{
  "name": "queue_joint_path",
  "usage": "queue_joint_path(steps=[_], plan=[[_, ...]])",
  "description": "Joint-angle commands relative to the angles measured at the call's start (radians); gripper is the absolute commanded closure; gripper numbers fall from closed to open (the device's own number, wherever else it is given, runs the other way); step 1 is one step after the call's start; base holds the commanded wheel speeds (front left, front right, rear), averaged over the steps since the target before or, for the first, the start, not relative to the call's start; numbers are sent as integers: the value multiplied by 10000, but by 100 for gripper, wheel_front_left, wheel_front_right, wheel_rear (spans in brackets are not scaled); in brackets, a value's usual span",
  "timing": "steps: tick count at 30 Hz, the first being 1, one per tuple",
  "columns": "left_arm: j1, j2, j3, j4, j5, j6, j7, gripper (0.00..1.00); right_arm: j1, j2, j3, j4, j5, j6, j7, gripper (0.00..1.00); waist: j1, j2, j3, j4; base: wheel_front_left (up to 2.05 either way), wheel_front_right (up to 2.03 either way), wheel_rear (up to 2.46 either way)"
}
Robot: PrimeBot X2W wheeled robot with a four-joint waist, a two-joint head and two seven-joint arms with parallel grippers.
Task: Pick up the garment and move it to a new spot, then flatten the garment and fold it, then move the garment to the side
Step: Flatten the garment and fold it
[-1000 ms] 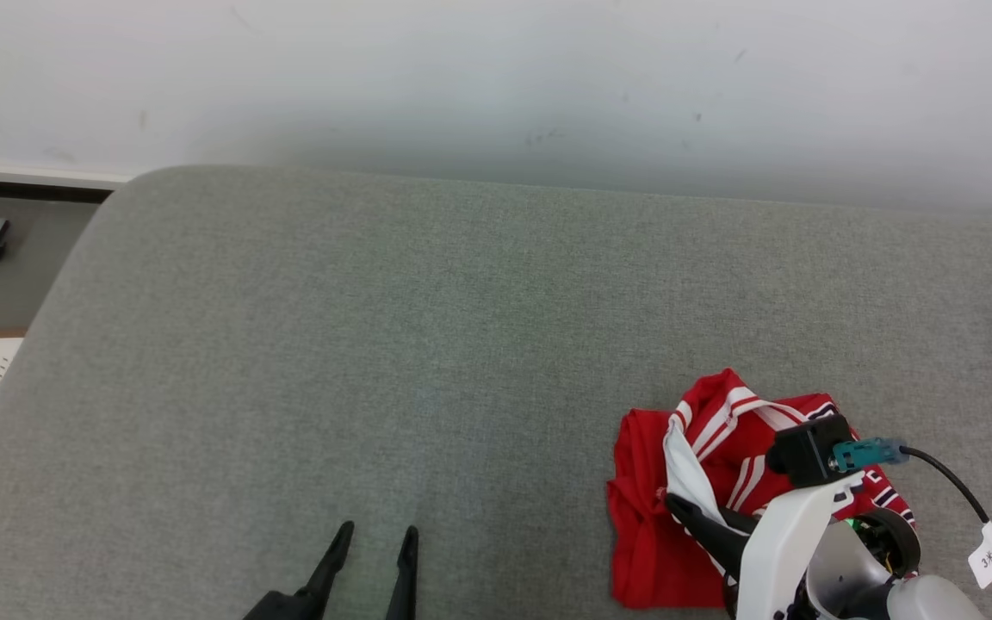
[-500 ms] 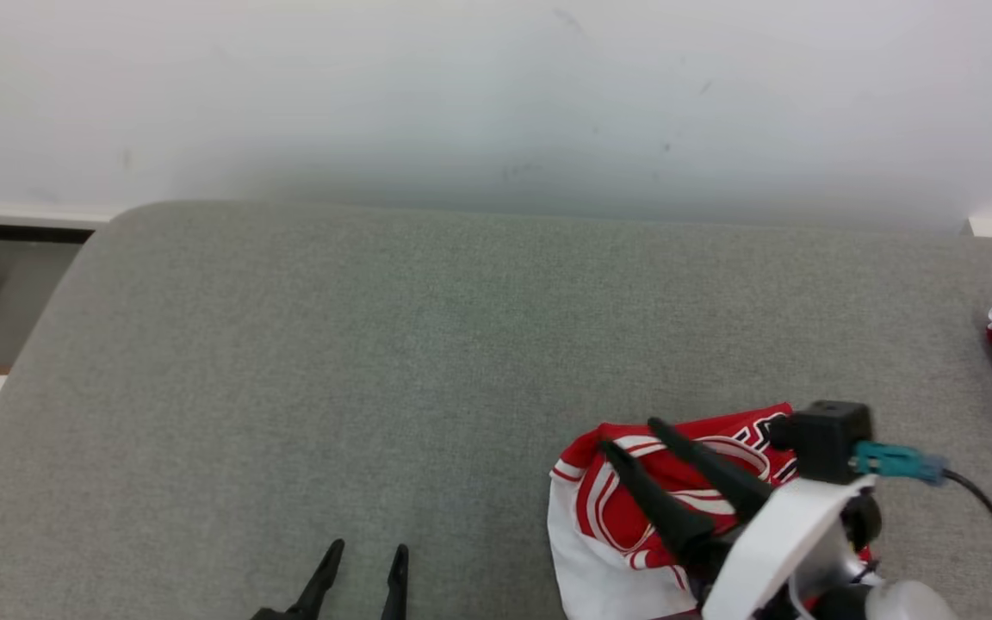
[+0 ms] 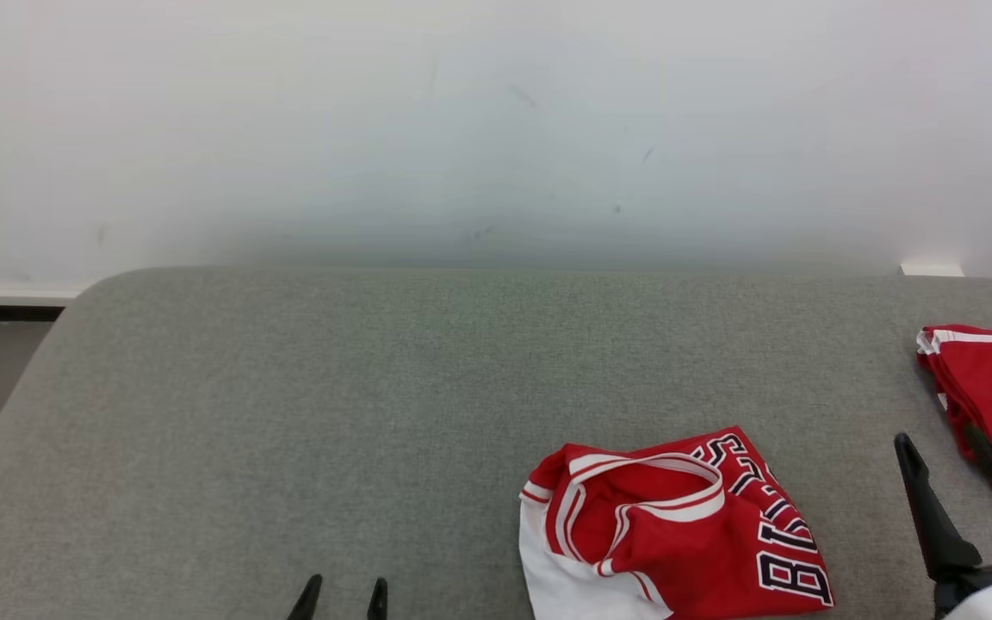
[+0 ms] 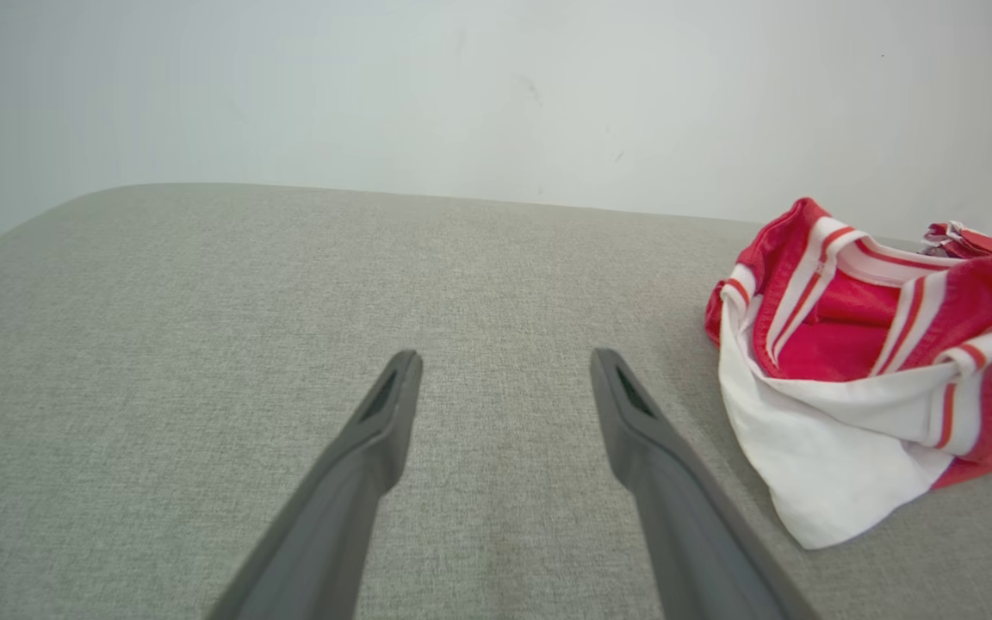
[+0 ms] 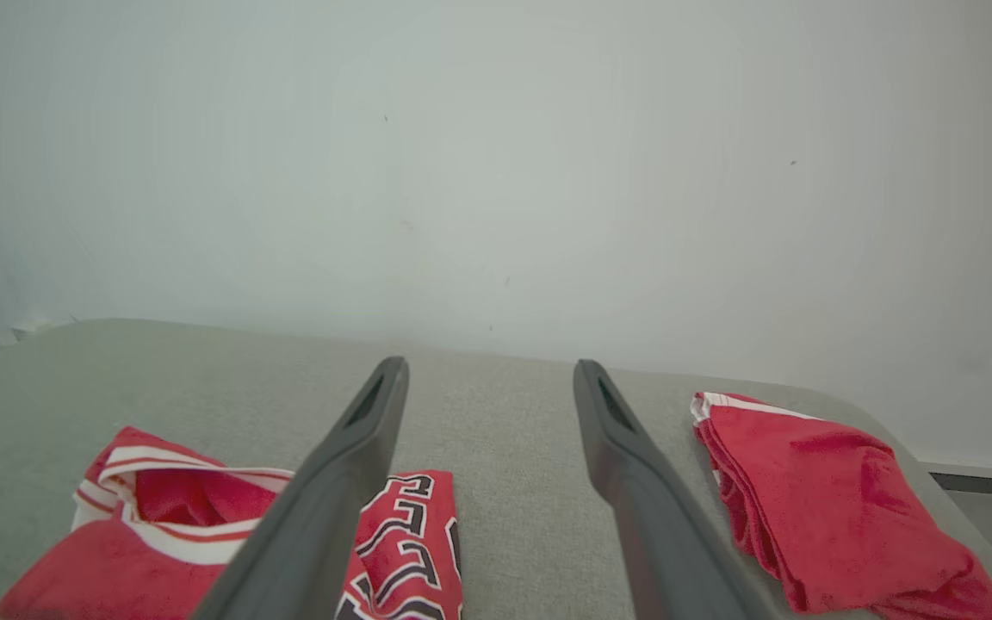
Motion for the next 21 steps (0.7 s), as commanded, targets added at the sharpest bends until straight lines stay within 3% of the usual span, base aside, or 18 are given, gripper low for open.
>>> queue_joint_path(steps=[1, 5, 6, 7, 8, 9, 21], plan=[[171, 32, 51, -35, 79, 37, -17, 0, 216, -181, -136, 177, -242, -2, -230, 0, 1, 0, -73, -61, 0, 0, 0], [288, 34, 144, -113, 162, 17, -17, 0, 483, -258, -475, 1115, -798, 0, -995, 0, 1, 0, -128, -136, 0, 0, 0], [321, 32, 156, -120, 174, 3, -17, 0, 450, -214, -459, 1339, -814, 0, -1082, 9, 1, 0, -125, -145, 0, 0, 0], [332, 32, 160, -135, 198, -13, -17, 0, 350, -185, -367, 1527, -773, 0, -1144, 64, 1, 0, -112, -145, 0, 0, 0], [324, 32, 160, -152, 216, -34, -17, 0, 199, -172, -225, 1652, -709, 0, -1200, 94, 1, 0, -84, -138, 0, 0, 0], [301, 34, 168, -166, 244, -56, -17, 0, 34, -168, -11, 1785, -618, 0, -1190, 100, 1, 0, -42, -129, 0, 0, 0], [-99, 34, 32, -49, 95, -184, -17, 0, -2115, 586, 2576, 4908, -717, -5, -881, 100, 1, 0, 477, 208, 0, 0, 0]])
